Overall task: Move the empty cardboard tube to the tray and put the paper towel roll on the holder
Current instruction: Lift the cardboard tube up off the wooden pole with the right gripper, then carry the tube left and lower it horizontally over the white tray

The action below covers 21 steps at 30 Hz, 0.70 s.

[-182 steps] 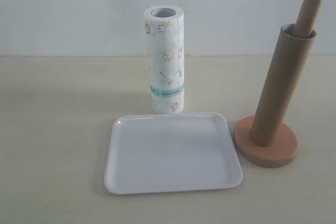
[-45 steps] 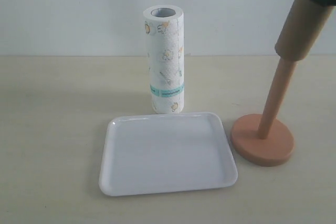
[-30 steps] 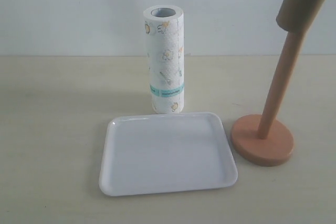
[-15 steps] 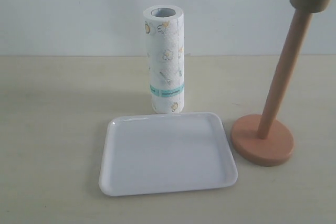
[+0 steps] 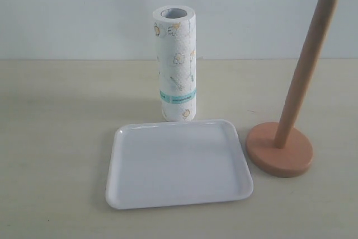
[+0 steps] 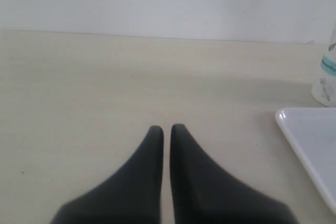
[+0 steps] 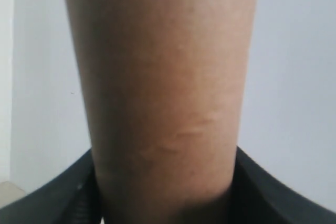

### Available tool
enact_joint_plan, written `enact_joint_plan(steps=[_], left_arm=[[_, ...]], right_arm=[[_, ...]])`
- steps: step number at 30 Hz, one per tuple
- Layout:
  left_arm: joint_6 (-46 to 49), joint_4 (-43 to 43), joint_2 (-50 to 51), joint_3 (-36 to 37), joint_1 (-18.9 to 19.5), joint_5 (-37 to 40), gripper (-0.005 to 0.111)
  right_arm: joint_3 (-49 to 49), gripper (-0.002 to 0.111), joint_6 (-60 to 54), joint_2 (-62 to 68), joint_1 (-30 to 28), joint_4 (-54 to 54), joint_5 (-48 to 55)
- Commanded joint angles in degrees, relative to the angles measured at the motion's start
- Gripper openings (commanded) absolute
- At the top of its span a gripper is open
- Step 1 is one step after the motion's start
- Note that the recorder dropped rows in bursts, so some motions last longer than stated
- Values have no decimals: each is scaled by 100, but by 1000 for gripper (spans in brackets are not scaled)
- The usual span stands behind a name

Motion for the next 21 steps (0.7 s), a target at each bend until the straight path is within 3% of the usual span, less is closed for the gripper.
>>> enact_joint_plan(steps=[1, 7, 13, 21], left_arm=[[26, -21, -15, 19, 8, -3, 4], [26, -21, -15, 19, 8, -3, 4], [26, -21, -15, 19, 8, -3, 4], [26, -21, -15, 19, 8, -3, 4]], right_arm=[[-131, 0, 237, -53, -12, -239, -825], [-131, 0, 1525, 108, -12, -1867, -1720], [-120, 0, 1646, 697, 50, -1867, -2789], [-120, 0, 1374, 1761, 1217, -1867, -2606]])
